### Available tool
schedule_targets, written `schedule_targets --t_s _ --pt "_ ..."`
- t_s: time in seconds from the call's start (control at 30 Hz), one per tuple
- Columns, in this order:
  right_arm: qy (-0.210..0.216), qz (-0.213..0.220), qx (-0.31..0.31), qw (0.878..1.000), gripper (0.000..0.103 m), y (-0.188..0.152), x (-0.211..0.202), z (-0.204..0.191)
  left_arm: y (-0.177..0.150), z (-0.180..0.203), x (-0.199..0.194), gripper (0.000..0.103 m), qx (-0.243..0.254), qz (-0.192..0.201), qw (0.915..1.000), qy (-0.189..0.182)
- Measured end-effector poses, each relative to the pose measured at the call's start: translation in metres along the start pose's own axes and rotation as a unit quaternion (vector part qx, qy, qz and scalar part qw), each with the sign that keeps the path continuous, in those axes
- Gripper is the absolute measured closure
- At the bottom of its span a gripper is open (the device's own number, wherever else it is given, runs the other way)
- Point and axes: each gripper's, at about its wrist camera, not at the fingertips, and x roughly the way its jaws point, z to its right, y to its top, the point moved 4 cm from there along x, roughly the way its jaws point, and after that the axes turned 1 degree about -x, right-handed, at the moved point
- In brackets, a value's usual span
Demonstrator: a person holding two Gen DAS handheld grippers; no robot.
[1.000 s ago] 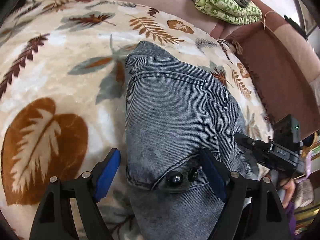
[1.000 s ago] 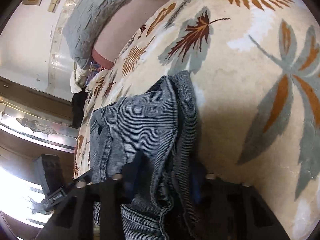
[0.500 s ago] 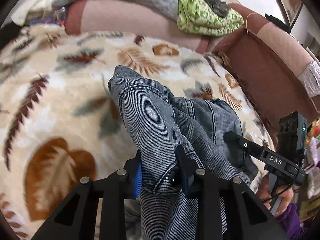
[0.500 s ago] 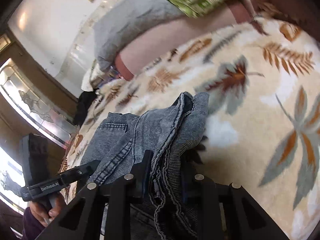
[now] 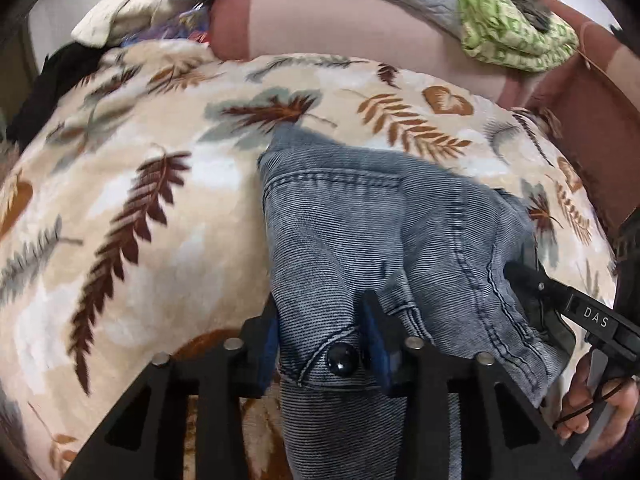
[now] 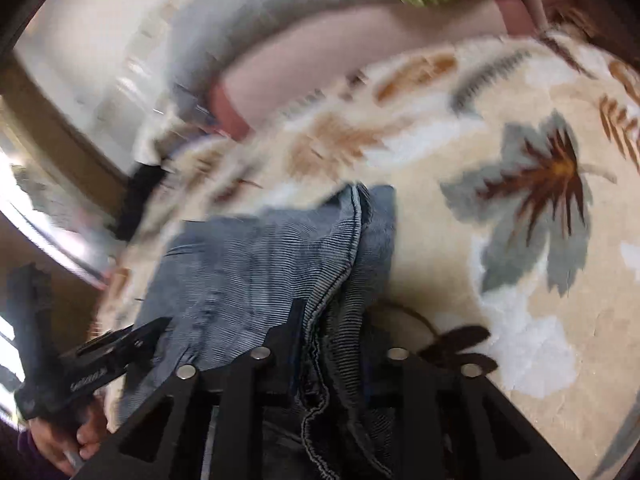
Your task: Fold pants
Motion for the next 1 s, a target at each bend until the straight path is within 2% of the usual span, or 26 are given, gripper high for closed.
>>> schedule_targets --t_s 0.07,0.13,0.2,0.27,0.3,0.33,0.37,0.4,0.47,0.57,0.7,1.0 --pt "0.001 -0.001 0.005 1.0 0.066 0.001 -0.002 0.002 -0.001 -0.004 -0.001 0.035 0.001 0.013 0.9993 0.035" --pt "-0.012 0.001 -0.004 1.0 0.06 -0.001 -0.006 0.002 -0.002 -0.001 -0.007 0.034 0.008 0.016 0.9986 0.05" --pt "-0.028 0.02 -0.01 0.999 0.058 -0.003 -0.022 0.001 -0.003 0.002 -0.021 0.034 0.018 0.023 0.9969 0.073" --pt "-0.041 0.055 -0.03 0.997 0.058 -0.004 -0.043 -0.003 -0.006 0.01 -0.046 0.031 0.033 0.05 0.9928 0.103" --pt "-0.054 0.083 -0.045 0.994 0.054 -0.006 -0.057 -0.007 -0.004 0.013 -0.054 0.028 0.036 0.061 0.9911 0.113" --pt "-0.06 0.112 -0.055 0.99 0.05 -0.009 -0.073 -0.012 -0.005 0.015 -0.067 0.023 0.038 0.076 0.9884 0.126" --pt "-0.058 0.134 -0.059 0.987 0.04 -0.013 -0.087 -0.016 -0.007 0.018 -0.082 0.023 0.039 0.095 0.9853 0.137" --pt "-0.056 0.15 -0.062 0.985 0.037 -0.017 -0.097 -0.02 -0.009 0.02 -0.097 0.023 0.04 0.111 0.9824 0.145" --pt "-0.071 0.174 -0.076 0.979 0.037 -0.025 -0.116 -0.03 -0.013 0.025 -0.122 0.023 0.039 0.132 0.9781 0.156" --pt "-0.105 0.197 -0.113 0.968 0.037 -0.049 -0.143 -0.05 -0.019 0.032 -0.153 0.023 0.038 0.157 0.9735 0.162" --pt "-0.12 0.207 -0.151 0.959 0.037 -0.072 -0.179 -0.08 -0.031 0.04 -0.188 0.023 0.033 0.179 0.9704 0.158" --pt "-0.143 0.244 -0.19 0.94 0.031 -0.09 -0.24 -0.135 -0.057 0.049 -0.247 0.022 0.029 0.214 0.9657 0.144"
